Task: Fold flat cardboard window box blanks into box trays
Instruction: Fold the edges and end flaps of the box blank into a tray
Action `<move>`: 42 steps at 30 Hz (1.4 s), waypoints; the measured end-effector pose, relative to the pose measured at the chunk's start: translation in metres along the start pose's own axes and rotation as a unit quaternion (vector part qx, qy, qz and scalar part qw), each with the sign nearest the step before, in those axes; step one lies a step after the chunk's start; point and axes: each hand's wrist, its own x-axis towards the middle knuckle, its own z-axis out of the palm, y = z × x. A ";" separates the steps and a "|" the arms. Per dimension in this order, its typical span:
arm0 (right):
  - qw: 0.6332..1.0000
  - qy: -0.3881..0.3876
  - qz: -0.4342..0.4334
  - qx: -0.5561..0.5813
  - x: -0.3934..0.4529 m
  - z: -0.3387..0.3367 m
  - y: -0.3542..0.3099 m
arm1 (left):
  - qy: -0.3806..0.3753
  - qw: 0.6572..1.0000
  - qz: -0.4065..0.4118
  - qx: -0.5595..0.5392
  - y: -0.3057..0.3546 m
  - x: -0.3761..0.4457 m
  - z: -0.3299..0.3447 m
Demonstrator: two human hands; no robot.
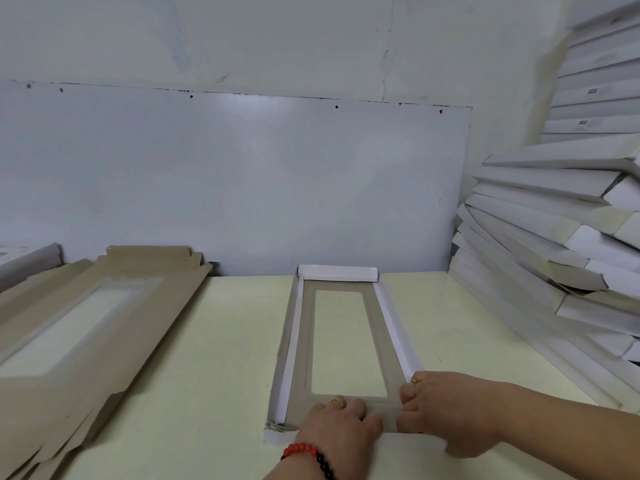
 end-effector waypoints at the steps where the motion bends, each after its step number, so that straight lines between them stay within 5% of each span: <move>1: 1.000 -0.003 0.001 0.007 0.000 0.001 0.000 | 0.000 1.000 -0.001 0.000 0.000 0.000 0.000; 19: 0.999 0.035 -0.018 0.008 -0.005 0.005 0.007 | 0.005 1.000 -0.001 -0.013 0.000 -0.003 -0.005; 42: 1.000 -0.020 -0.016 -0.003 0.002 -0.004 0.004 | -0.009 1.000 -0.014 -0.001 0.003 -0.004 -0.007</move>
